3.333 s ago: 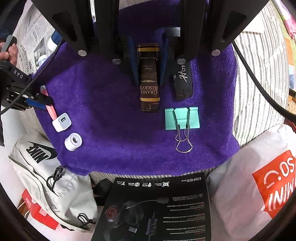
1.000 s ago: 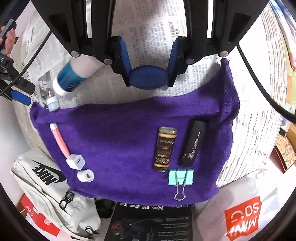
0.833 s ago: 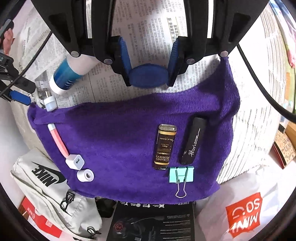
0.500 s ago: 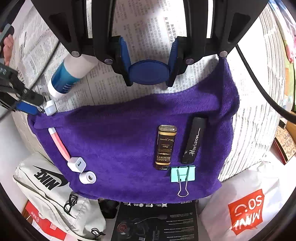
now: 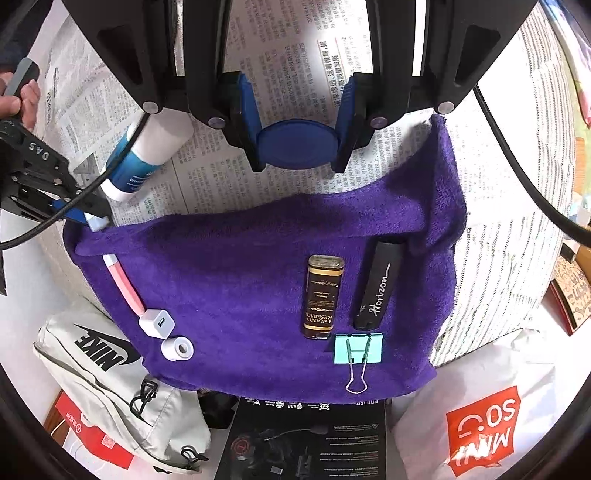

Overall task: Organize rigid objects
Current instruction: 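Carry pink jar toward towel with left tool while right tool places USB light on towel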

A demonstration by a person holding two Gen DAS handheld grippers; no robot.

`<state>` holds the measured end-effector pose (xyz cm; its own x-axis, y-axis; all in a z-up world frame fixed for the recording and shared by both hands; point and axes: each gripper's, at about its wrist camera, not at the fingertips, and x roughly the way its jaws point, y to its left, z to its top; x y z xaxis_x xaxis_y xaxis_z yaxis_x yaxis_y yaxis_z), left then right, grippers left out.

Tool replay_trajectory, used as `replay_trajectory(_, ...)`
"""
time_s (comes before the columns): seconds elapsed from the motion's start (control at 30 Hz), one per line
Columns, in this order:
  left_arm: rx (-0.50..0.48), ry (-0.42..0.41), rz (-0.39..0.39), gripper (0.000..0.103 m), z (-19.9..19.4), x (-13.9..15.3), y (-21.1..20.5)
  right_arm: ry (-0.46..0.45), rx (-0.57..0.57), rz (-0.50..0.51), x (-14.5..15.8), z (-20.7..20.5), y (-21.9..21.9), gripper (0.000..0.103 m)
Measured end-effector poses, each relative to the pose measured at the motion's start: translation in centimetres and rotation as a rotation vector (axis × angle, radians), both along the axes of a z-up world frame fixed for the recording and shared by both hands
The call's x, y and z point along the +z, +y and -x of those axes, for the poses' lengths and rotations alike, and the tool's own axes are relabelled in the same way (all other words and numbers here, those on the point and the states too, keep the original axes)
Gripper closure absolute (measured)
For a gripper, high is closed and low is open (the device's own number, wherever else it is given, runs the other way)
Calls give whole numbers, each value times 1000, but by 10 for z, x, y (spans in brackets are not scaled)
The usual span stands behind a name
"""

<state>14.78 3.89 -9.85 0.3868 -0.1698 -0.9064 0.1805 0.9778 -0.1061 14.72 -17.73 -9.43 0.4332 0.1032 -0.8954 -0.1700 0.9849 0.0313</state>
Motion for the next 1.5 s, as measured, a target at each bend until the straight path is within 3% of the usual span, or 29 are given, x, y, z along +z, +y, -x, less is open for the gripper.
replay_trajectory(0.23, -3, -10, -11, 69, -4, -1, -4, -7, -5, 11, -3, 3, -1, 79)
replay_trajectory(0.47, 7, -20, 46, 69, 0, 2, 7, -11, 0, 5, -3, 4, -2, 79)
replay_trajectory(1.0, 29, -63, 66, 69, 23, 35, 18, -50, 7, -39, 33, 22, -6, 79)
replay_trajectory(1.5, 15, -106, 82, 69, 5, 65, 25, -101, 15, -58, 61, 4, -3, 79)
